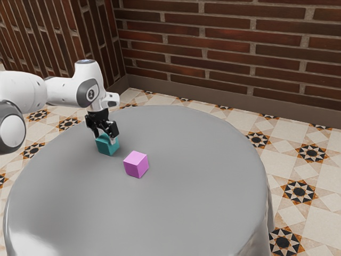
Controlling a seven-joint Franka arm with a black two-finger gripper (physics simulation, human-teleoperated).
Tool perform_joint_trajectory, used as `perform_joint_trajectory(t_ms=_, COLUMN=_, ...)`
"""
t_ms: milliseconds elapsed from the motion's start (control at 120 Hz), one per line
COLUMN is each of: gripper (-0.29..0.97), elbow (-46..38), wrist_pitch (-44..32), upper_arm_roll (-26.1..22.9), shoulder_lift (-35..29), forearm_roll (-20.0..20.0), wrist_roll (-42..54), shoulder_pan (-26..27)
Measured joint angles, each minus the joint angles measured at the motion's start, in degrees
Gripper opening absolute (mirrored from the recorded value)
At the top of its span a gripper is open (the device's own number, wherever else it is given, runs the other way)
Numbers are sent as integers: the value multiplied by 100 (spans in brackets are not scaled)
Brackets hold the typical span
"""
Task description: Pick up the blue block with one arm, and put the blue block on the pink block with one arm
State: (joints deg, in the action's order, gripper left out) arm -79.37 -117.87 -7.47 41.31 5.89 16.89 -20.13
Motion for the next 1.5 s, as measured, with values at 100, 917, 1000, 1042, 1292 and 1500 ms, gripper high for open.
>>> perform_joint_trajectory(t_ms=100, gripper=68, elbow=32, wrist_pitch=1, upper_arm_roll=0, shoulder_lift=58, forearm_roll=0, wrist_roll=1, shoulder_pan=0)
perform_joint_trajectory(t_ms=917, gripper=41, elbow=86, wrist_pitch=2, upper_arm_roll=26, shoulder_lift=163, forearm_roll=3, wrist_roll=-1, shoulder_pan=9)
perform_joint_trajectory(t_ms=1000, gripper=38, elbow=86, wrist_pitch=3, upper_arm_roll=26, shoulder_lift=154, forearm_roll=18, wrist_roll=-11, shoulder_pan=8)
perform_joint_trajectory(t_ms=1042, gripper=37, elbow=86, wrist_pitch=3, upper_arm_roll=26, shoulder_lift=153, forearm_roll=25, wrist_roll=-15, shoulder_pan=9)
perform_joint_trajectory(t_ms=1292, gripper=34, elbow=75, wrist_pitch=23, upper_arm_roll=19, shoulder_lift=52, forearm_roll=44, wrist_roll=-53, shoulder_pan=17)
perform_joint_trajectory(t_ms=1500, gripper=31, elbow=-470, wrist_pitch=32, upper_arm_roll=-52, shoulder_lift=-722, forearm_roll=0, wrist_roll=-130, shoulder_pan=235)
